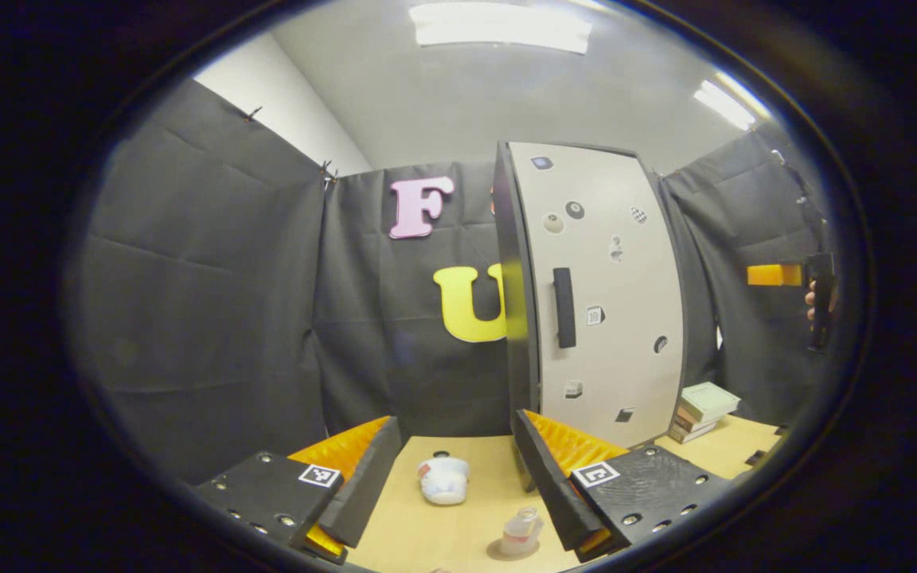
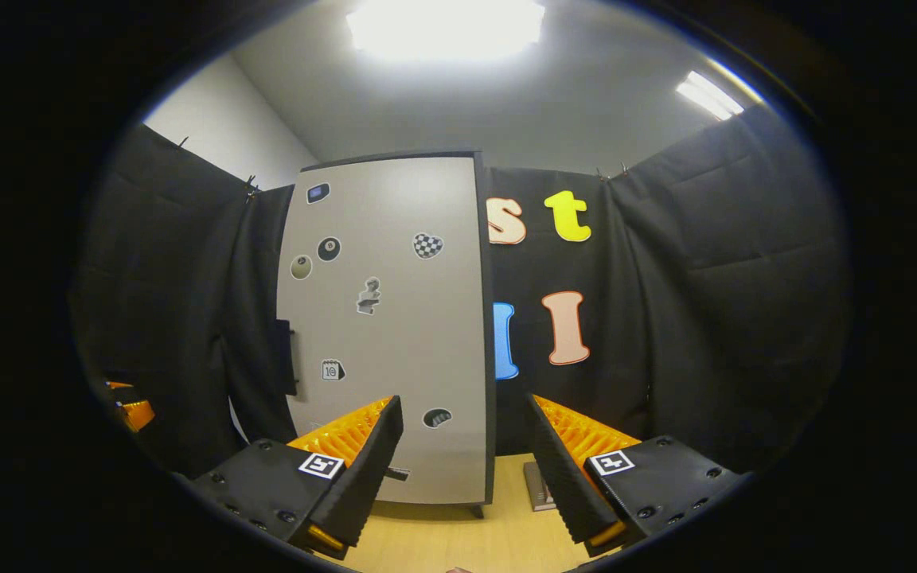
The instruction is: Open the cabinet door with the right hand, grasp the bottle in the cabinet with the left hand and place it on the coaster, then close the cabinet door with the right hand.
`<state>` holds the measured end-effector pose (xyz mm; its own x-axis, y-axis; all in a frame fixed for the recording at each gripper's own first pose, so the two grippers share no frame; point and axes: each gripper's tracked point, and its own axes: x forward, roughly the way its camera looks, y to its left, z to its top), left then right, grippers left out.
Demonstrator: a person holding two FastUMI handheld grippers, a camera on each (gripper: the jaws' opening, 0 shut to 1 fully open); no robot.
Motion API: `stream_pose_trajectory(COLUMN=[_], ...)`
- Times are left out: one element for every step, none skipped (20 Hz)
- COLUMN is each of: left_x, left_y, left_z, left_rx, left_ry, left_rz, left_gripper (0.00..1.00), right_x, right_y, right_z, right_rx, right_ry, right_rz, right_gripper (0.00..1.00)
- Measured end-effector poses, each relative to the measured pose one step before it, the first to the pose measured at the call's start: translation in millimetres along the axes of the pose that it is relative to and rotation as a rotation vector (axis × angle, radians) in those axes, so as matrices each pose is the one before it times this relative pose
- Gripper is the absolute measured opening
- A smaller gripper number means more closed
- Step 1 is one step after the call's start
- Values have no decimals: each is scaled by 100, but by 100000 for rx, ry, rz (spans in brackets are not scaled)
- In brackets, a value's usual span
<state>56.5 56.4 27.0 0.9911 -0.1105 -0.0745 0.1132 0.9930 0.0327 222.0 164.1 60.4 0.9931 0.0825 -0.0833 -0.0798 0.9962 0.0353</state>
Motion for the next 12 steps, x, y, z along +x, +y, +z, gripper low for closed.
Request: stream_pose_trajectory(left_x=[326,522,306,258,280,323,370,141,257,192,178,43], left_y=[-658,-671,-462,-417,-323,-385,-457,-128,-239,-206,-217,-290], left_z=[417,464,387,294,308,198,105,97,143,227,266,170], left_rx=[55,11,-39,-67,-131,-84,-51,203,264,169,-5,-156], left_ry=[-605,-592,-430,-479,-314,-149,27,-42,-196,-380,-395,-261], left_rz=[-476,-385,-171,21,223,-97,-6,379,376,389,267,22], left_gripper=[90,90,90,88,88,88,88,88,88,88,88,88], right_x=[-380,-503,-234,-416,-338,-355,-353,-141,-215,-193,-86,-110], right_y=[-989,-962,-561,-825,-606,-404,-451,-584,-488,-386,-280,-221], right_z=[-272,-316,-252,-393,-307,-311,-337,-231,-278,-252,-231,-331], right_rx=[-671,-733,-648,-594,-327,-116,-32,-17,146,338,507,530], right_ry=[180,95,103,235,167,391,494,532,320,354,592,625], right_rz=[-845,-879,-429,-809,-124,392,45,-461,-570,-146,19,119], right_gripper=[96,96,96,96,96,96,96,96,96,96,96,96])
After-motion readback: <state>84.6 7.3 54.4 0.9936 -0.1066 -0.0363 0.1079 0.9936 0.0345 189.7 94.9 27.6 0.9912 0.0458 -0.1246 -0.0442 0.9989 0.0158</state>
